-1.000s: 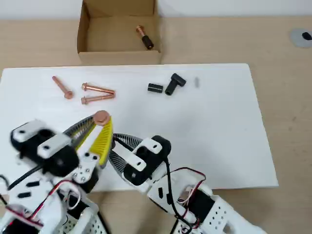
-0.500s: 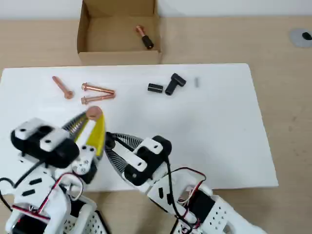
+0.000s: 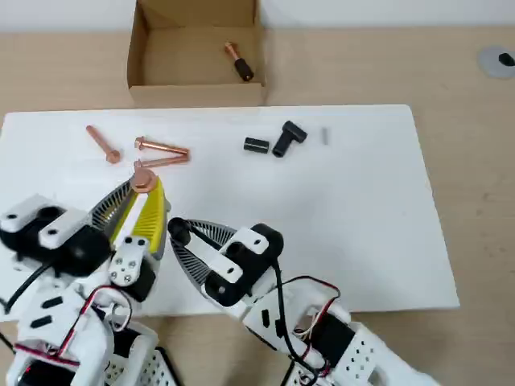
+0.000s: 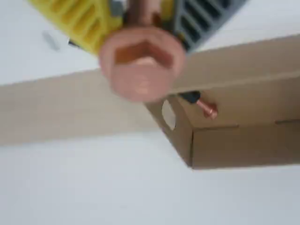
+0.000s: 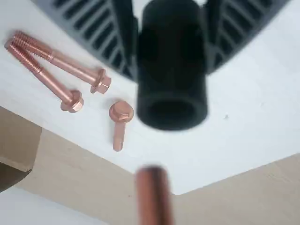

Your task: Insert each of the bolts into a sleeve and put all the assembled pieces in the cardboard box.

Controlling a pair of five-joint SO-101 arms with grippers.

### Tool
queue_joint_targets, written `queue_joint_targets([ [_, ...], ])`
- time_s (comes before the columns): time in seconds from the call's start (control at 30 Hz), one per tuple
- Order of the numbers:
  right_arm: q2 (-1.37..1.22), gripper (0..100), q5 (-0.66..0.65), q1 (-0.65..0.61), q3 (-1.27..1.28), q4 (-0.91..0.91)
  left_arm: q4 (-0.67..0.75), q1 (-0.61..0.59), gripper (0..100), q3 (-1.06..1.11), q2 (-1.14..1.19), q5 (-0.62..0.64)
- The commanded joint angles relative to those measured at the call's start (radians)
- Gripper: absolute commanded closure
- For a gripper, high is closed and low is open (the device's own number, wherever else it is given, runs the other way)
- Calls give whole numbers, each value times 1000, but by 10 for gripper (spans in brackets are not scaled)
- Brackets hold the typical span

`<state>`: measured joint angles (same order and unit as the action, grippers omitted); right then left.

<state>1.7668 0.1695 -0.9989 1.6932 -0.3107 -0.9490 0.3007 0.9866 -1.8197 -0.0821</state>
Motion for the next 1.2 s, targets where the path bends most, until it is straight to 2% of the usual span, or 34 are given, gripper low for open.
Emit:
queue_joint_targets([
  [0.0, 18, 989, 8, -13, 2, 9, 21, -14, 994, -80, -4, 8],
  [0.53, 15, 989, 8, -13, 2, 9, -49, -12, 994, -83, -2, 40],
  [1.17, 15, 989, 8, -13, 2, 9, -51, -11, 994, -84, -2, 80],
])
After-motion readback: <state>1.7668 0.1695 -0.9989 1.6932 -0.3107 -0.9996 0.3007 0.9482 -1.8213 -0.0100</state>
